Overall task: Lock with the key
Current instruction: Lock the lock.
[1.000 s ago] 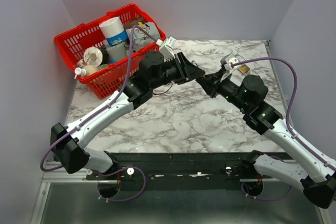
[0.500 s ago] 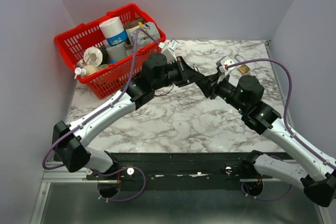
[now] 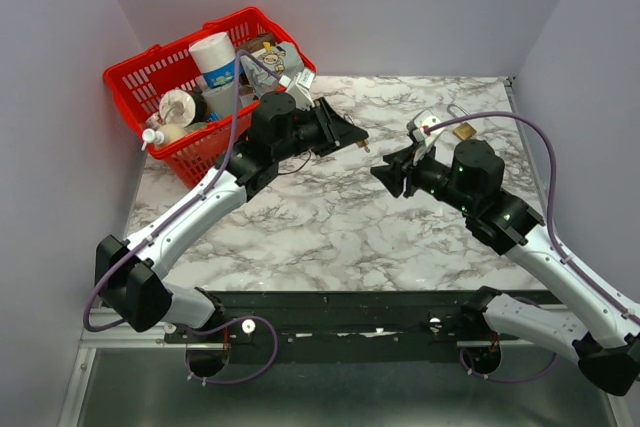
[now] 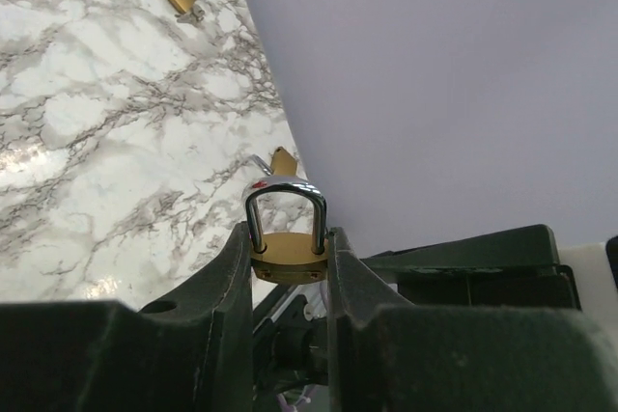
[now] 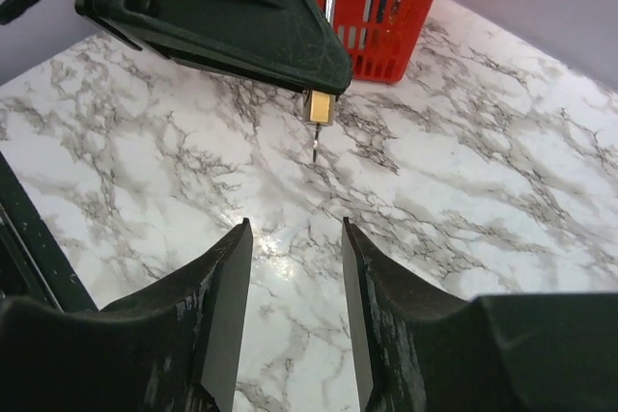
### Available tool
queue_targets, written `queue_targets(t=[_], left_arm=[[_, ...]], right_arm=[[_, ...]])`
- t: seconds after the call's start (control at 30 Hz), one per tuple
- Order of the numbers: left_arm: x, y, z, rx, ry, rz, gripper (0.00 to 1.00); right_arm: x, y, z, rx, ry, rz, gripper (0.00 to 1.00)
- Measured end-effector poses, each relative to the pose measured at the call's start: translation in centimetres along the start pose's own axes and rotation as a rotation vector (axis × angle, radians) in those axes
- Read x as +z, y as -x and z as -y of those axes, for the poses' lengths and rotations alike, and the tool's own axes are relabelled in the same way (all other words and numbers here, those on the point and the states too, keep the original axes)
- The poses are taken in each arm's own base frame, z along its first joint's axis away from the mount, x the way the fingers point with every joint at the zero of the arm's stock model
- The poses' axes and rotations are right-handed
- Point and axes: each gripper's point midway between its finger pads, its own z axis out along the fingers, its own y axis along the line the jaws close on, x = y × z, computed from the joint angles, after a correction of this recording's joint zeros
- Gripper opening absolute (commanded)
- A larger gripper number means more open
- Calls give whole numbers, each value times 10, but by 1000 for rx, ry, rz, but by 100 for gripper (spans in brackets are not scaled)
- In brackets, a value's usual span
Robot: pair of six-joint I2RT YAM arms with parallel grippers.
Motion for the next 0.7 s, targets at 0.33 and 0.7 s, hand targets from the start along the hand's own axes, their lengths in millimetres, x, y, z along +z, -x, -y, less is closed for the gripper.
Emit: queue_targets(t=[0.33, 0.7], left_arm=[[-5, -7, 7, -18, -39, -22, 0], [-3, -17, 6, -25, -38, -44, 0]], right_arm=[[11, 10, 1, -65, 28, -4, 37], [24, 6, 1, -94, 51, -29, 19]])
